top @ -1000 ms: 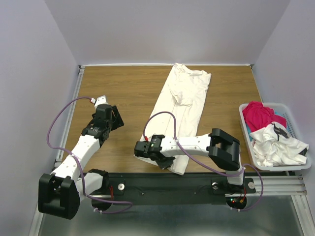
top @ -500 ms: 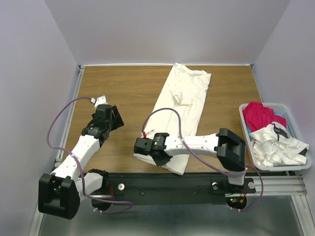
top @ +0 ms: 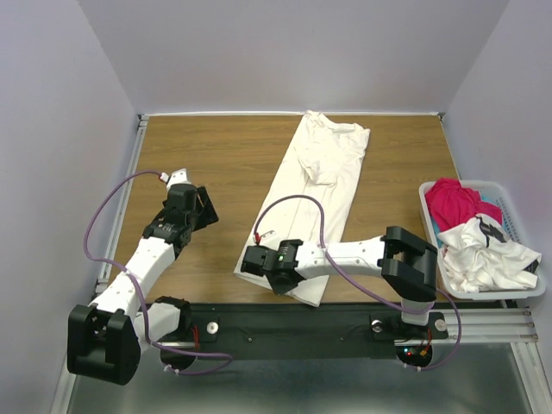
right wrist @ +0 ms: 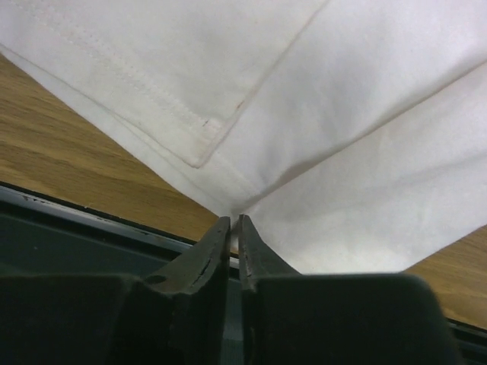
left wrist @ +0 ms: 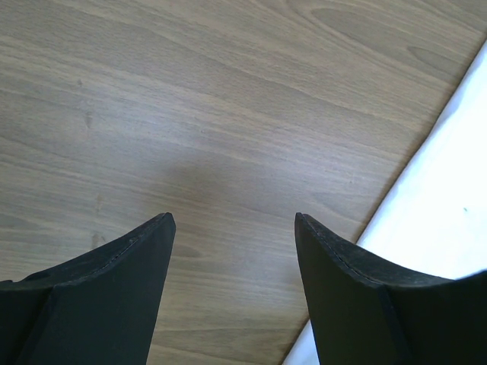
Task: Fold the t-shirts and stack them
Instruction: Fold the tshirt
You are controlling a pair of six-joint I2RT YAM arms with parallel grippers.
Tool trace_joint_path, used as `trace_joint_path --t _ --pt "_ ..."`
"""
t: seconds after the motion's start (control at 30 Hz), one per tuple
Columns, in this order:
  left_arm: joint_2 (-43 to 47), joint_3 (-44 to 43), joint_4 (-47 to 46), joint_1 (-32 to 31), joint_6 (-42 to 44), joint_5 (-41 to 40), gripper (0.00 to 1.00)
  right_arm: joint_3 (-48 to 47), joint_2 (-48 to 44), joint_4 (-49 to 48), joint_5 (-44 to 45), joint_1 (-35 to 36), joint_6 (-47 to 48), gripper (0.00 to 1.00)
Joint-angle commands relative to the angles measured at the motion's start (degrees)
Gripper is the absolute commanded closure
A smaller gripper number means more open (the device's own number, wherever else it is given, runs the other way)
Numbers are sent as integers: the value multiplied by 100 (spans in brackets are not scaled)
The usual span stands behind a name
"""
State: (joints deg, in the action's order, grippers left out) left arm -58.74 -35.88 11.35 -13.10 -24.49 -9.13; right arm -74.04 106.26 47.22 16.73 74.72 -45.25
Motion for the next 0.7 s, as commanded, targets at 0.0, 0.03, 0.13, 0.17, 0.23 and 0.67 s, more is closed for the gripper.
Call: trace_joint_path --t 0.0,0.03,0.13,0.17,0.23,0.67 --pt "240 116 -63 18 -46 471 25 30 -227 -407 -240 60 -106 73" --pt "292 107 6 10 -82 577 25 21 -307 -407 -258 60 -115 68" --pt "416 107 243 -25 -257 885 24 47 -788 -389 -188 52 -229 57" --pt "425 90 331 -52 -293 1112 24 108 -921 -389 -144 52 -290 57" --pt "381 72 542 -148 -363 1316 24 433 -1202 -380 -21 17 -440 57" --pt "-717 -112 1062 -1370 -530 1027 24 2157 -2259 -801 41 -625 -1223 65"
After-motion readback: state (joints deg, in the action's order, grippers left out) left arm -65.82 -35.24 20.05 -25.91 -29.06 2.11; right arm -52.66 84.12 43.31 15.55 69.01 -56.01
